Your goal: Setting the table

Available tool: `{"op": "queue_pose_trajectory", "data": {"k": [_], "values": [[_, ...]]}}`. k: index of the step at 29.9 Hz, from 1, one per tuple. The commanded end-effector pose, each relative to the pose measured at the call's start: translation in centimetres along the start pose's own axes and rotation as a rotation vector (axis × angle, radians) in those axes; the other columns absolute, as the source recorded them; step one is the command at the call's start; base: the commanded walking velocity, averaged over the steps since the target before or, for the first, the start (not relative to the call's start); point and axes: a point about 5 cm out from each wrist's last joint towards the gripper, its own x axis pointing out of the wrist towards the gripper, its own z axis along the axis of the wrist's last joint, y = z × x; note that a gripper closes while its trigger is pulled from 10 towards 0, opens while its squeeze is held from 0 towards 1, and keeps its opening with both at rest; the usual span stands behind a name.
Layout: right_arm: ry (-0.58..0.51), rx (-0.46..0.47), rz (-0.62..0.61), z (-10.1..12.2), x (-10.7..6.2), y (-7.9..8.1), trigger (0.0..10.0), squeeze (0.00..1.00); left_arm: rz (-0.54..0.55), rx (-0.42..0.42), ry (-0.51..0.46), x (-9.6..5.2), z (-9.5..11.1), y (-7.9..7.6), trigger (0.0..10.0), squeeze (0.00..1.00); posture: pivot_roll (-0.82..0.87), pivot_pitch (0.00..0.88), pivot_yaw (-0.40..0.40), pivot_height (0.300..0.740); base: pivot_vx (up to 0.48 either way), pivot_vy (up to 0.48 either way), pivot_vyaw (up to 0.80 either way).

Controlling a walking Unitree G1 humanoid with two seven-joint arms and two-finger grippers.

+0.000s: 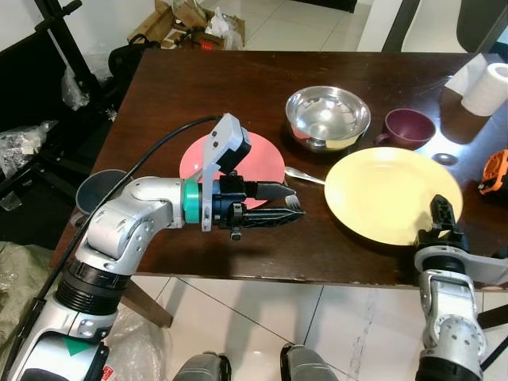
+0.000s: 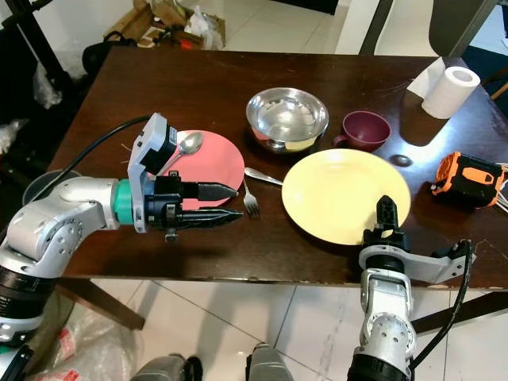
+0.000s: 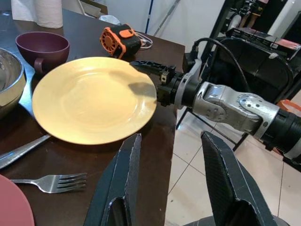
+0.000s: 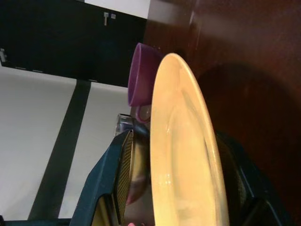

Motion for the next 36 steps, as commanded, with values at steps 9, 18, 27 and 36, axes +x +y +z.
{"op": "queue_pose_trajectory", "data": {"k": [9, 18, 27, 36], "values": [[-0.156, -0.013, -0.141, 1.0, -3.3, 2.6, 10.0, 0.0, -0.018, -0.022, 0.018, 0.1, -0.4, -0.2, 10.0, 0.0, 0.02, 0.016, 0.069, 0.74, 0.0, 0.0, 0.0], [-0.29, -0.112, -0.313, 3.5, -5.4, 2.2, 10.0, 0.0, -0.027, -0.026, 0.02, 0.3, -0.5, -0.2, 10.0, 0.0, 0.01, 0.02, 0.073, 0.74, 0.0, 0.0, 0.0], [-0.391, -0.462, -0.243, 6.1, -4.9, 4.8, 10.0, 0.0, -0.03, -0.025, 0.015, 0.6, -0.4, -0.1, 10.0, 0.0, 0.01, 0.018, 0.082, 0.74, 0.0, 0.0, 0.0], [-0.11, -1.073, 0.279, -0.3, -3.6, 10.9, 10.0, 0.0, 0.183, -0.029, -0.049, 1.2, 0.1, 2.0, 10.0, 0.0, 0.01, 0.014, 0.092, 0.74, 0.0, 0.0, 0.0]]}}
